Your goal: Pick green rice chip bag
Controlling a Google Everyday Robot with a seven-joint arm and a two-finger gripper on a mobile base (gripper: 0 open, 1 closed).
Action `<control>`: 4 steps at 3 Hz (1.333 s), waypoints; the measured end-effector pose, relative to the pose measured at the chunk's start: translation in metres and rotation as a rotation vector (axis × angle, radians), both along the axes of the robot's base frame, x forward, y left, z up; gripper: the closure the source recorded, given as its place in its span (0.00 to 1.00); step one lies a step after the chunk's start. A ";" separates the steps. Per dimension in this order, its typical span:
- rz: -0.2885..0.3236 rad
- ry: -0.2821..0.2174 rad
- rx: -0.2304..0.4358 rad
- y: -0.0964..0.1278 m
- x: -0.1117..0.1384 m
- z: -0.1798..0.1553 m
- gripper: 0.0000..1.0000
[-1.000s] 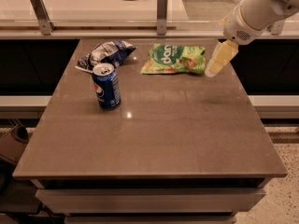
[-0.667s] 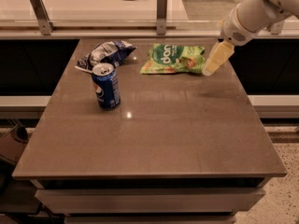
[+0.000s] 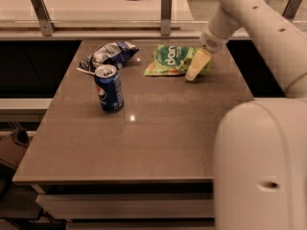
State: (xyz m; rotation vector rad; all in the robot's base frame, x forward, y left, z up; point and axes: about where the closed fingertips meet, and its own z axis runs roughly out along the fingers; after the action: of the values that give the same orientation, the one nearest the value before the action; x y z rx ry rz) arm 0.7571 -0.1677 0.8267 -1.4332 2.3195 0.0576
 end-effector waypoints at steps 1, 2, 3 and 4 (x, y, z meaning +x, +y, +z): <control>0.002 0.168 0.016 0.075 0.014 -0.036 0.00; 0.002 0.168 0.016 0.075 0.014 -0.031 0.00; 0.002 0.167 0.016 0.075 0.014 -0.031 0.00; 0.007 0.146 0.020 0.092 0.031 -0.033 0.00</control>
Offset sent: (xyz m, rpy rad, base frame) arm 0.6965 0.3762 0.0877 0.0910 -0.2683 0.1159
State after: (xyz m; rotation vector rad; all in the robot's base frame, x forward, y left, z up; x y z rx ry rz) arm 0.7879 -0.0757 0.7942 -1.4725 2.4228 0.1927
